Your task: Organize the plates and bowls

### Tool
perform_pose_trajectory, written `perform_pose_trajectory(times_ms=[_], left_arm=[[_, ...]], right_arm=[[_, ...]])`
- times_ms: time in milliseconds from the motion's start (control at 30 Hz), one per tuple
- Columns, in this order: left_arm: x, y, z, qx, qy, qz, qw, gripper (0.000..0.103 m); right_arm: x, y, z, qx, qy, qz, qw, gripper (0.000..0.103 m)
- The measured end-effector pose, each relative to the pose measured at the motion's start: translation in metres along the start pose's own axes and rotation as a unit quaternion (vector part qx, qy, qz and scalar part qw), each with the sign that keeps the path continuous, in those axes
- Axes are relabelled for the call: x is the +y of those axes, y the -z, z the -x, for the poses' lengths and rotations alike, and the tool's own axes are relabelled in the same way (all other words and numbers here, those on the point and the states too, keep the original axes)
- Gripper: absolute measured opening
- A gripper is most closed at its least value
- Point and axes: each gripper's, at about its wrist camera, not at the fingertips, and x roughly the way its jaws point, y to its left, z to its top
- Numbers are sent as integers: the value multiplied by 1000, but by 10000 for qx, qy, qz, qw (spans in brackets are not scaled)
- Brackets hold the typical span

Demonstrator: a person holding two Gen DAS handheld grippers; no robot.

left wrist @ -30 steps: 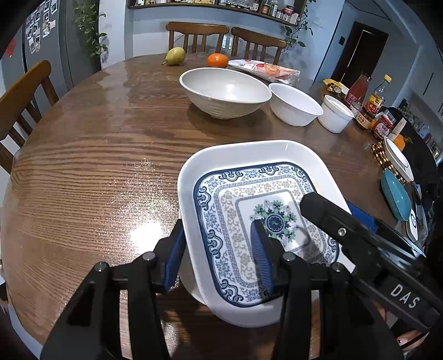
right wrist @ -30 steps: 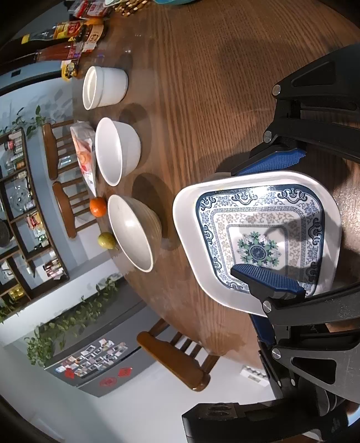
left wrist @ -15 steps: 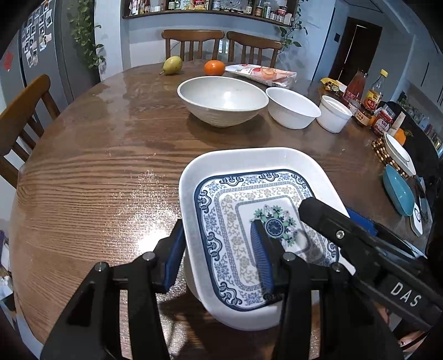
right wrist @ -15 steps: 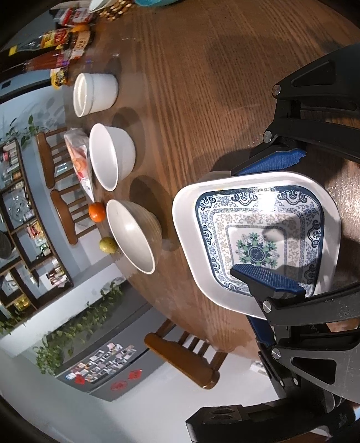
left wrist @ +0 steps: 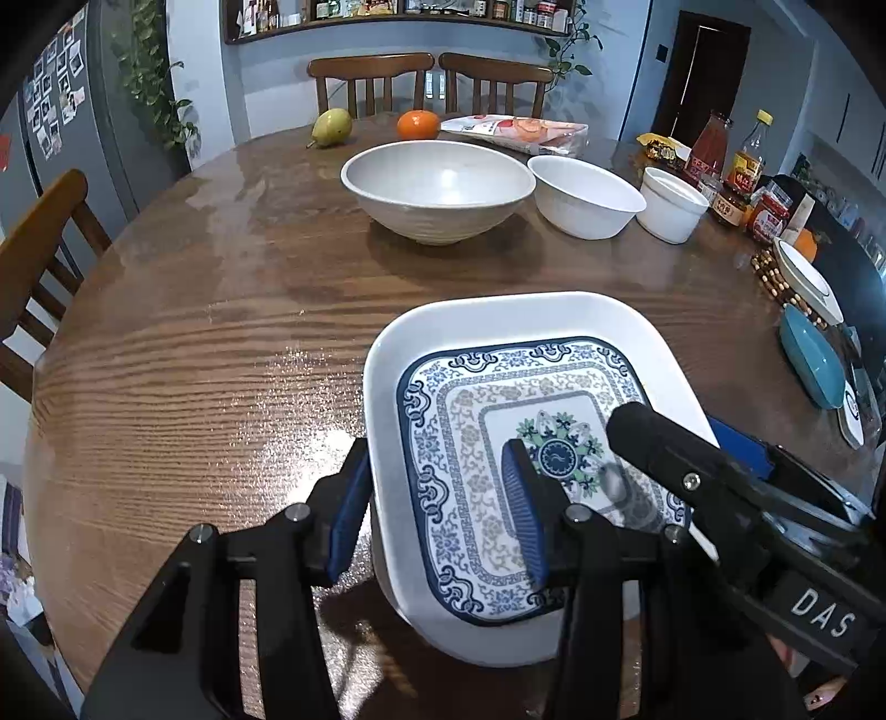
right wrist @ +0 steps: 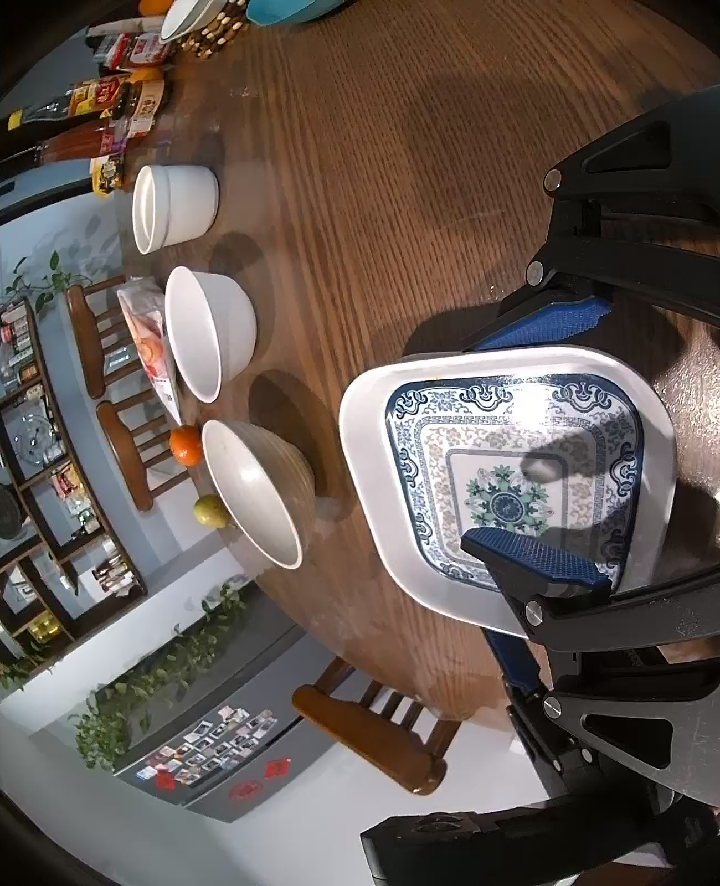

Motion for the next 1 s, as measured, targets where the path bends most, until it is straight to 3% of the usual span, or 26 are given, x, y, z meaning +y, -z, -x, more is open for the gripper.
perform_pose_trajectory(times_ms=[500, 667, 1000], left_arm=[[-1, 2, 2, -124, -31, -185, 9997, 47], [8, 0, 8, -207, 73, 64, 9997, 53], [20, 4, 0, 73, 400, 458, 9981, 55]], right_arm=[[3, 3, 5, 40, 55, 69, 10000, 65], [3, 2, 11, -111, 170, 218, 9996, 65], [-13, 0, -2, 267, -79, 46, 9996, 65]])
